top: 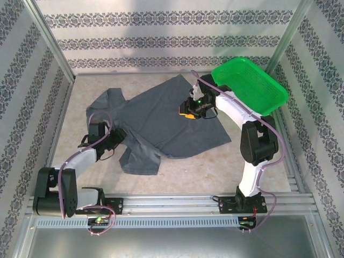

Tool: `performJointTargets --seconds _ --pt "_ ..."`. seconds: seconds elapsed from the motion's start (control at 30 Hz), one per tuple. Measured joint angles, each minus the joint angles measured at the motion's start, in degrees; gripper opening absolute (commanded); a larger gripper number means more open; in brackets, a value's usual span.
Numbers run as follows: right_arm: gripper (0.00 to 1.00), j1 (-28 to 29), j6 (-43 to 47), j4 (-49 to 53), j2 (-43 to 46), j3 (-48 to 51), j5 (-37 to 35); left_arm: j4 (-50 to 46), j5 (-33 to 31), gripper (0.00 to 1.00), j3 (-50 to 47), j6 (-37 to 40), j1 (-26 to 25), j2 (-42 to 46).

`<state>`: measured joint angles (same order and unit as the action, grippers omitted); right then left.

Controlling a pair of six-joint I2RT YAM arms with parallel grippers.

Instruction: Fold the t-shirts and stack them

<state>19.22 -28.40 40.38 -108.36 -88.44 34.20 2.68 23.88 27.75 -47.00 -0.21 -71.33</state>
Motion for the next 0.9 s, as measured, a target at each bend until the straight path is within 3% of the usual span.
performJointTargets --seconds 0.5,0.7,0.8,0.9 --pt "0.39 -0.59 -0.17 -0.07 0.00 0.02 -0.02 -4.00 0.04 0.32 -0.04 -0.59 -3.21 0.70" --pt "0.39 -1.03 -0.17 -0.39 0.00 1.05 -0.02 -4.22 -0.02 0.33 1.11 -0.57 -3.21 -2.67" --pt "0.39 -1.11 -0.17 -0.42 0.02 1.49 -0.02 -4.48 -0.15 0.41 2.75 -0.17 -3.21 -4.39" --pt "0.39 -1.11 -0.20 -0.42 0.17 1.97 -0.02 -4.48 -0.35 0.35 3.91 0.17 -3.21 -4.92"
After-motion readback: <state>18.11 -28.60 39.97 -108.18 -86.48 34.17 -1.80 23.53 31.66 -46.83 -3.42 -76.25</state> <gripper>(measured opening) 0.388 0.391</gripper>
